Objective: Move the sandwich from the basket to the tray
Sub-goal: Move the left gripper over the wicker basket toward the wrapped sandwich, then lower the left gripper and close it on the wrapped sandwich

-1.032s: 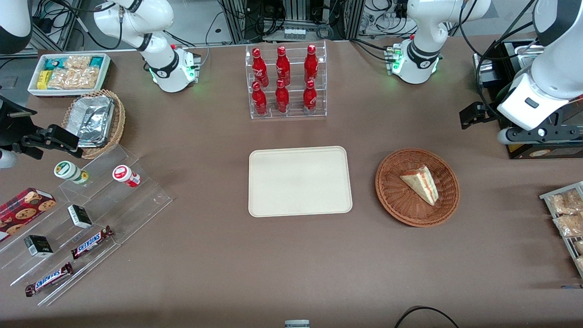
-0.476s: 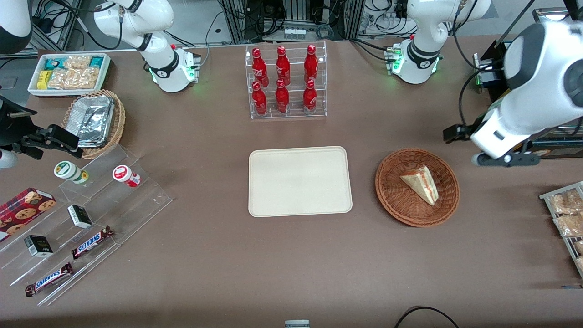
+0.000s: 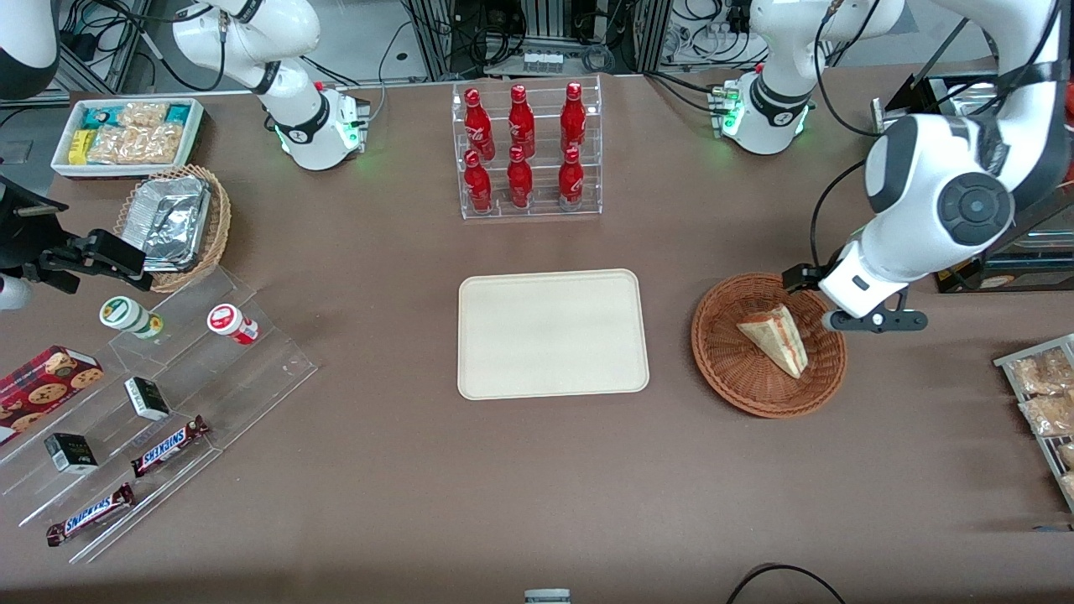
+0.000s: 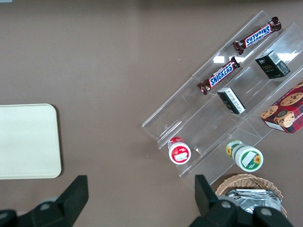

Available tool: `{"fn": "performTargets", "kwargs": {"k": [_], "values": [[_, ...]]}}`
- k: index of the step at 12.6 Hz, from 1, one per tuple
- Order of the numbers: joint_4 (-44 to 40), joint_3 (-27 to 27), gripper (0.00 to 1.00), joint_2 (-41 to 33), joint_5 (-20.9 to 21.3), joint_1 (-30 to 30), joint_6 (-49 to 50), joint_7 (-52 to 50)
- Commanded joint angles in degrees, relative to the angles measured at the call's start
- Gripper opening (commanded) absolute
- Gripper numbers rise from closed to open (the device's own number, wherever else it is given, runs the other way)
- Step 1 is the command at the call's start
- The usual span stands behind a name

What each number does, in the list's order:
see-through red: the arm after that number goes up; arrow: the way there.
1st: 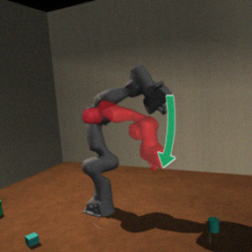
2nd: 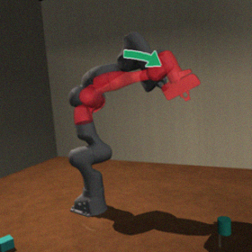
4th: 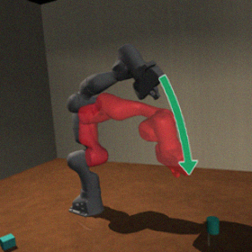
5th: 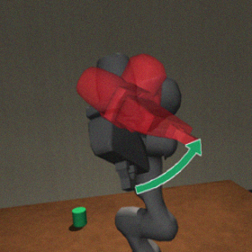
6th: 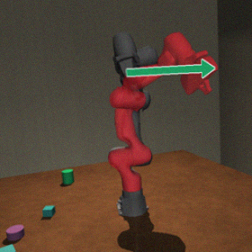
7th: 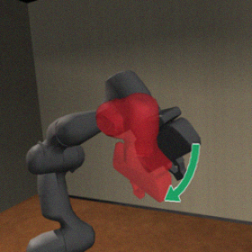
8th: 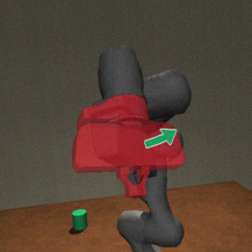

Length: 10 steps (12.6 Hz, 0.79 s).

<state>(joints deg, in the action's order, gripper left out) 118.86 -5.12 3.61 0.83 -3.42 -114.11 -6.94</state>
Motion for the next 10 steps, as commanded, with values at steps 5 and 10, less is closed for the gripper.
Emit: {"fn": "performTargets", "kwargs": {"k": [5, 10], "values": [[9.73, 0.02, 1.00, 0.25, -0.04, 0.17, -16.04, -15.35], [10.43, -0.15, 1.00, 3.24, -0.22, -0.18, -21.50, -43.39]]}}
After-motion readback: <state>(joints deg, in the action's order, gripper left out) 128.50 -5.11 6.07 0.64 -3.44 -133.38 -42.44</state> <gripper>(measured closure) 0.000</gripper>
